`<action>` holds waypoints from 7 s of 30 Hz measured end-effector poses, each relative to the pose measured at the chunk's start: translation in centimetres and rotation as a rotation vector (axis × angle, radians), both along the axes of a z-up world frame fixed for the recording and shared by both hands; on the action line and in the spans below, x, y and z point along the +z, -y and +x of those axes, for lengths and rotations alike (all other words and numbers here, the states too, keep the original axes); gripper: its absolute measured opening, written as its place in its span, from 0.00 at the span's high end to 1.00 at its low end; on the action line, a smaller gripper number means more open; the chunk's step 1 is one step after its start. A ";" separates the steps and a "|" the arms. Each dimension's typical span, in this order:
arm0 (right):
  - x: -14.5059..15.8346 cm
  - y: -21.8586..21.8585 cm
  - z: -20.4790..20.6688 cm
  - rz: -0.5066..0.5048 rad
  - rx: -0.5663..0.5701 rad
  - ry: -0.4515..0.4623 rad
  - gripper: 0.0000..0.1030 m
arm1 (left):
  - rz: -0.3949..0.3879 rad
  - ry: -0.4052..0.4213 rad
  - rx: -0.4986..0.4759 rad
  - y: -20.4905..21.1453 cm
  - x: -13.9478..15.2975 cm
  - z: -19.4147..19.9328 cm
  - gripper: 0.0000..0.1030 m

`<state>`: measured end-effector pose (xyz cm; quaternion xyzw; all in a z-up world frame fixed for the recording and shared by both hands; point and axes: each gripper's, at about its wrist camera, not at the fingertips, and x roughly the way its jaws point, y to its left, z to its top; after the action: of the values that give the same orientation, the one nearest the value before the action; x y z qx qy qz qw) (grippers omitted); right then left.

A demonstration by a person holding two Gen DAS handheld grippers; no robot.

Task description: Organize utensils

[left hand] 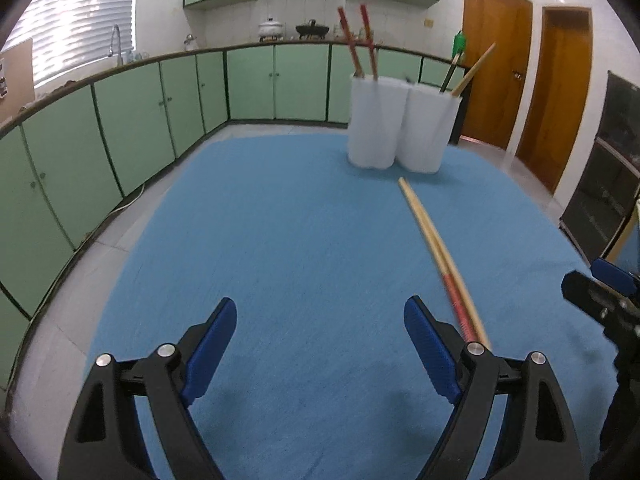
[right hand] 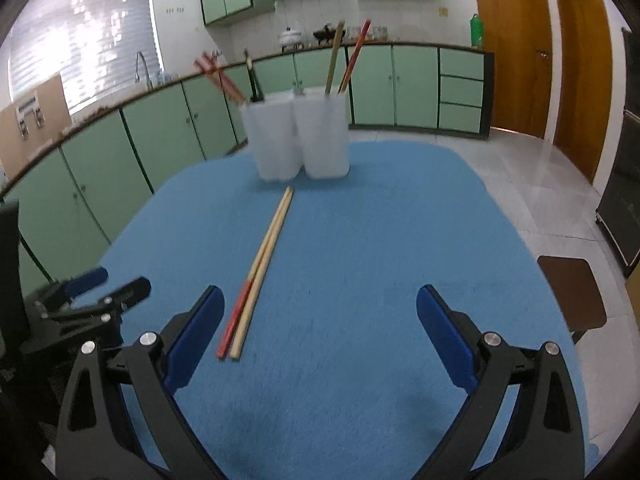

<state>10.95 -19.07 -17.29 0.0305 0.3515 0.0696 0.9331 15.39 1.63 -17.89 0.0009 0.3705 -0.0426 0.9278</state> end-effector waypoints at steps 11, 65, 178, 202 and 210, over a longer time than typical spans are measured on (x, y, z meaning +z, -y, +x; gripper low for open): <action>-2.9 -2.2 0.6 -0.020 0.046 -0.147 0.23 | 0.014 -0.041 0.018 -1.0 -0.9 -0.2 0.18; -3.8 5.7 1.8 0.049 -0.078 -0.174 0.94 | -0.013 -0.129 -0.122 8.6 -2.2 0.0 0.22; 21.7 3.0 25.2 0.030 0.091 0.328 0.94 | -0.125 0.408 -0.161 6.9 21.1 21.3 0.94; 17.8 10.1 8.2 0.045 -0.104 0.334 0.08 | -0.116 0.376 -0.096 3.5 19.1 7.3 0.09; 14.7 8.0 1.4 0.008 -0.060 0.257 0.06 | -0.146 0.309 -0.059 2.3 16.8 1.8 0.06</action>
<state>12.36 -27.11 -2.64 0.0354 0.2276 0.0461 0.9720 17.22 -0.66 -1.05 -0.0492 0.2194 -0.0960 0.9696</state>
